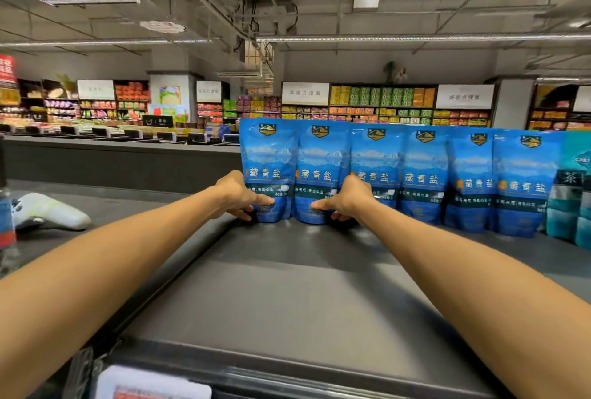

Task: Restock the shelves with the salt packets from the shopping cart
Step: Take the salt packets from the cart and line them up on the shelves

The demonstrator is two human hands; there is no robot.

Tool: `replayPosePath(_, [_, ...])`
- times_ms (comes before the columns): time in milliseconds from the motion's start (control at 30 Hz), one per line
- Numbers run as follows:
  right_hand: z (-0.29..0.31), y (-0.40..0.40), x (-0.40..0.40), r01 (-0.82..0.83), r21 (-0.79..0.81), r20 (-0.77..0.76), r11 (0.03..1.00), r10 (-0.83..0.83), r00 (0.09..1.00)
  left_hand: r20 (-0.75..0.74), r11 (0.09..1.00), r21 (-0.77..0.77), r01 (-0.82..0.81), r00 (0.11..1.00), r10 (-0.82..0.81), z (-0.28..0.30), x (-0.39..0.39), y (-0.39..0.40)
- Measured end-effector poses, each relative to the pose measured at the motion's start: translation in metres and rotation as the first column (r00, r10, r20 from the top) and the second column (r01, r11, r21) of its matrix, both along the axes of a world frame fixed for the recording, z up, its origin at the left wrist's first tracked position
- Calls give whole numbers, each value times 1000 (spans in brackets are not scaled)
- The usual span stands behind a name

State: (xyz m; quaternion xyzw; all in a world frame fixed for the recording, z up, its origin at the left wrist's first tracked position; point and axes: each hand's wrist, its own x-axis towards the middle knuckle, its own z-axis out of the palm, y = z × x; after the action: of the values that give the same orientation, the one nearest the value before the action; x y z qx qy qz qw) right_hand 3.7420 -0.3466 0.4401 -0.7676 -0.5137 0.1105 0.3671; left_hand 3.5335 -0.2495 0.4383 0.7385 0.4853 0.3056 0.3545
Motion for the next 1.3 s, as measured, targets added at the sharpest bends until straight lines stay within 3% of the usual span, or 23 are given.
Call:
replayPosePath(167, [9,-29,-3,-6,-59,59,998,10,998,14,996,-31,-78,997,79,0,-9,-10])
replayPosePath(300, [14,-63,-4,-48,-21,-6,999,48,999,62,983,103,-149,988,144,1,-15,-38])
replayPosePath(467, [26,-123,-5,-89,209,-51,974,102,994,358,983,169,-73,934,8,24,-14,-107])
replayPosePath(633, [27,-226,-10,-121,401,-130,908,187,974,550,984,166,69,821,-151,31,11,-188])
replayPosePath(700, [16,-269,-7,-130,516,-127,846,226,966,586,960,236,149,767,-263,26,26,-227])
replayPosePath(833, [-20,-358,9,-87,735,-98,672,232,968,627,861,367,352,590,-508,9,62,-313])
replayPosePath(933, [-63,-432,30,41,781,-169,623,147,975,612,740,394,545,444,-654,-23,107,-380])
replayPosePath(1000, [-94,-479,45,149,785,-223,601,49,974,586,673,363,644,403,-703,-57,144,-422])
replayPosePath(1167, [-187,-617,97,502,690,-433,522,-258,864,507,478,83,874,376,-776,-175,246,-548])
replayPosePath(1300, [-276,-745,143,778,501,-569,380,-532,627,451,329,-188,926,379,-808,-264,320,-663])
